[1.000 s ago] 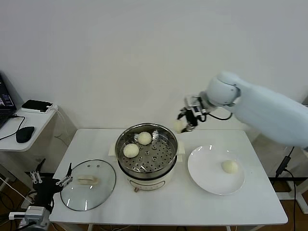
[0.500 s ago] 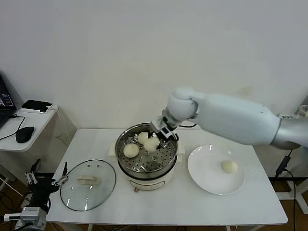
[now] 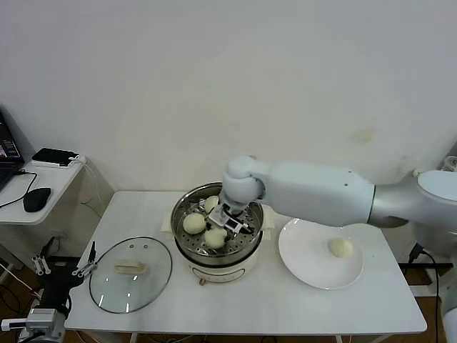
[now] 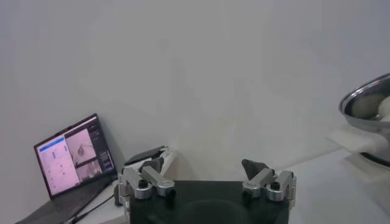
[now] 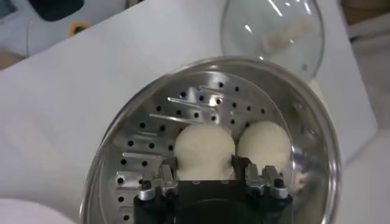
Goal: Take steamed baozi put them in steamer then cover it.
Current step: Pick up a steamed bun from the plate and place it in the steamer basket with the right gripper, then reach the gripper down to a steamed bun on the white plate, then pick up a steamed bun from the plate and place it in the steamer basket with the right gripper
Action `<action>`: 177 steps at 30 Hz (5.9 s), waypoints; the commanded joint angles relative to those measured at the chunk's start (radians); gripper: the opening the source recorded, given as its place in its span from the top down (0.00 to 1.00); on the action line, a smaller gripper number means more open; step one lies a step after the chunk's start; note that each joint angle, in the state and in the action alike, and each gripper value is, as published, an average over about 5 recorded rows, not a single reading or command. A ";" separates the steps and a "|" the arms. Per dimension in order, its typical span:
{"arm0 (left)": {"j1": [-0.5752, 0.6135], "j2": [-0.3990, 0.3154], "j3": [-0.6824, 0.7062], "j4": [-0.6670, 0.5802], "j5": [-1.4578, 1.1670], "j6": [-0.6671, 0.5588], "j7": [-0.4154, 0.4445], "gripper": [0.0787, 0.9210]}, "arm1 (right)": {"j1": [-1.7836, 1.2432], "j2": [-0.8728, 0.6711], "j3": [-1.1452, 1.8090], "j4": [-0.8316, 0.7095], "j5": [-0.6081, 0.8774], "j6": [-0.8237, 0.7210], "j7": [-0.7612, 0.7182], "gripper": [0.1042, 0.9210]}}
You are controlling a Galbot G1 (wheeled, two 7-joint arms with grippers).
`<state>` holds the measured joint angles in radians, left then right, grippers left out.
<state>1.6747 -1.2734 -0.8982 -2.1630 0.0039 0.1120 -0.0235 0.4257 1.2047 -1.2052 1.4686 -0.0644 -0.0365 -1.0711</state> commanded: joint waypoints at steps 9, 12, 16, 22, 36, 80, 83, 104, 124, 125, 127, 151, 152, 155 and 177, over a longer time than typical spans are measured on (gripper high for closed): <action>-0.004 0.004 -0.001 0.005 -0.001 0.000 0.000 0.12 | 0.004 0.000 0.008 0.000 -0.037 0.069 0.014 0.17; -0.004 0.005 0.000 0.005 -0.001 0.000 0.000 0.12 | 0.025 -0.032 0.034 0.003 -0.019 0.067 0.008 0.13; -0.002 0.010 -0.002 0.004 -0.002 0.000 0.000 0.12 | 0.049 -0.098 0.101 0.015 0.014 0.023 -0.022 0.12; -0.003 0.019 -0.005 0.002 -0.002 0.002 0.000 0.12 | 0.079 -0.236 0.203 0.017 0.096 -0.176 -0.094 0.12; -0.010 0.040 0.018 -0.005 -0.001 0.005 0.001 0.12 | -0.075 -0.650 0.299 0.090 0.039 -0.368 -0.077 0.12; 0.005 0.073 0.021 0.040 0.008 -0.001 -0.004 0.12 | -0.714 -0.466 0.816 -0.314 -0.338 -0.151 -0.036 0.12; 0.006 0.073 0.019 0.043 0.007 -0.001 -0.004 0.12 | -0.715 -0.459 0.813 -0.320 -0.343 -0.162 -0.038 0.12; 0.007 0.070 0.018 0.048 0.009 -0.001 -0.002 0.12 | -0.720 -0.452 0.825 -0.335 -0.372 -0.191 -0.052 0.36; 0.006 0.070 0.015 0.035 0.003 -0.002 -0.006 0.12 | -0.166 -0.580 0.456 -0.010 -0.012 -0.344 -0.088 0.42; 0.005 0.070 0.016 0.033 0.003 -0.001 -0.006 0.12 | -0.121 -0.565 0.420 0.000 0.017 -0.356 -0.080 0.42; 0.003 0.069 0.017 0.025 0.003 0.001 -0.006 0.12 | -0.032 -0.529 0.353 0.019 0.067 -0.382 -0.060 0.42; -0.016 0.059 0.013 0.033 -0.016 0.005 -0.006 0.12 | 0.023 -0.071 0.080 -0.015 0.532 -0.691 0.263 0.40; -0.016 0.058 0.010 0.034 -0.020 0.004 -0.006 0.12 | 0.013 -0.066 0.074 -0.026 0.518 -0.691 0.264 0.39; -0.017 0.057 0.002 0.037 -0.029 0.003 -0.006 0.12 | -0.010 -0.063 0.061 -0.054 0.483 -0.692 0.264 0.39; -0.029 0.065 -0.003 0.049 -0.037 0.004 -0.005 0.12 | -0.101 -0.103 0.089 -0.107 0.385 -0.691 0.256 0.39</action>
<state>1.6456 -1.2079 -0.9005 -2.1146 -0.0319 0.1158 -0.0285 0.3458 1.0922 -1.1089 1.3752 0.3345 -0.7176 -0.8221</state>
